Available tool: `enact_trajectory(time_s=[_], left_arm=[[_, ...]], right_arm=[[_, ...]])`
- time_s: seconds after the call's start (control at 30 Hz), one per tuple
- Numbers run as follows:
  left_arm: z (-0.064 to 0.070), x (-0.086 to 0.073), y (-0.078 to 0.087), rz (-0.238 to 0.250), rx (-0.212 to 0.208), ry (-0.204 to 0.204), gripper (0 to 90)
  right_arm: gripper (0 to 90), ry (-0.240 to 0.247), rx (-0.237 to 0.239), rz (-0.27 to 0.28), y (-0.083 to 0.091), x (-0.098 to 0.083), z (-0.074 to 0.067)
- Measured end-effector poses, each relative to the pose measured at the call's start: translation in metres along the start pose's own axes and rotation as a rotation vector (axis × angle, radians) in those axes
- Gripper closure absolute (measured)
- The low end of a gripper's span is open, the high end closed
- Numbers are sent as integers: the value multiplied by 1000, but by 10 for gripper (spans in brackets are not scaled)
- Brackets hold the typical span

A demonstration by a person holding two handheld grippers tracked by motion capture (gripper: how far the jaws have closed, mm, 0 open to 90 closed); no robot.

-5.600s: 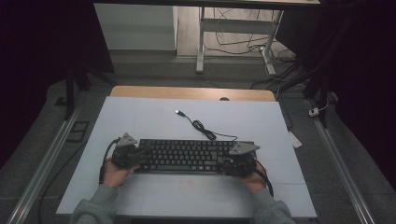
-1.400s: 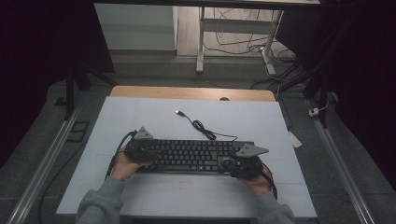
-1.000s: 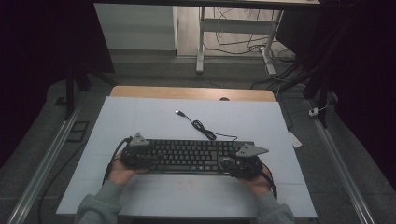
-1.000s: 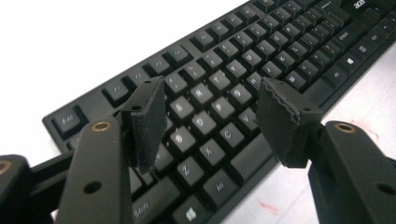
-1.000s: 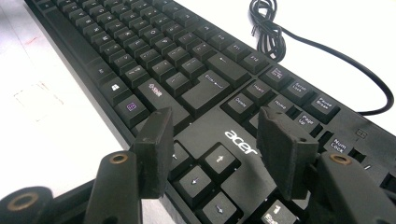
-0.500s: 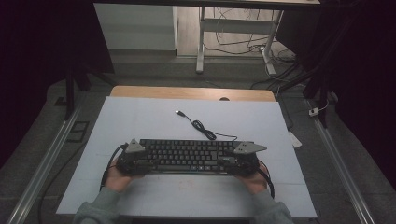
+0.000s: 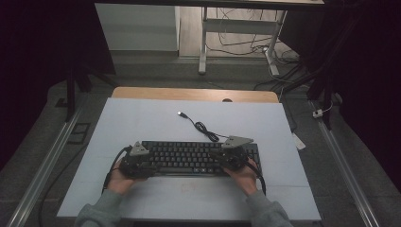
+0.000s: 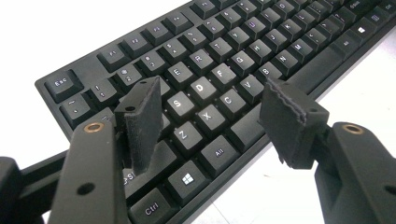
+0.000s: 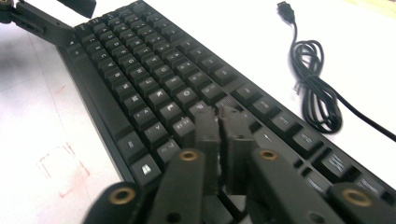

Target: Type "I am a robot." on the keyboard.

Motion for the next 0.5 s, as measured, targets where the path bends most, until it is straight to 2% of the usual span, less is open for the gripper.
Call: enact_trajectory(time_s=[0.1, 0.37, 0.5], left_arm=[[0, 0, -1, -3, 1, -4, 386], [1, -1, -2, -11, -1, -11, 382], [1, -2, -2, -13, -1, -9, 380]], right_arm=[[895, 3, 10, -2, -11, 6, -3], [895, 35, 45, -68, -52, 11, -12], [895, 45, 53, -86, -64, 12, -15]])
Point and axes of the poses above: each handheld gripper's, and its own axes: y roughly backward along the jaws, x roughly out of its top, z roughly to its right, the point moved 6 cm from there along -y, roughly forward along the jaws, and after that the axes turned 9 degrees about z, right-handed, at the moved point
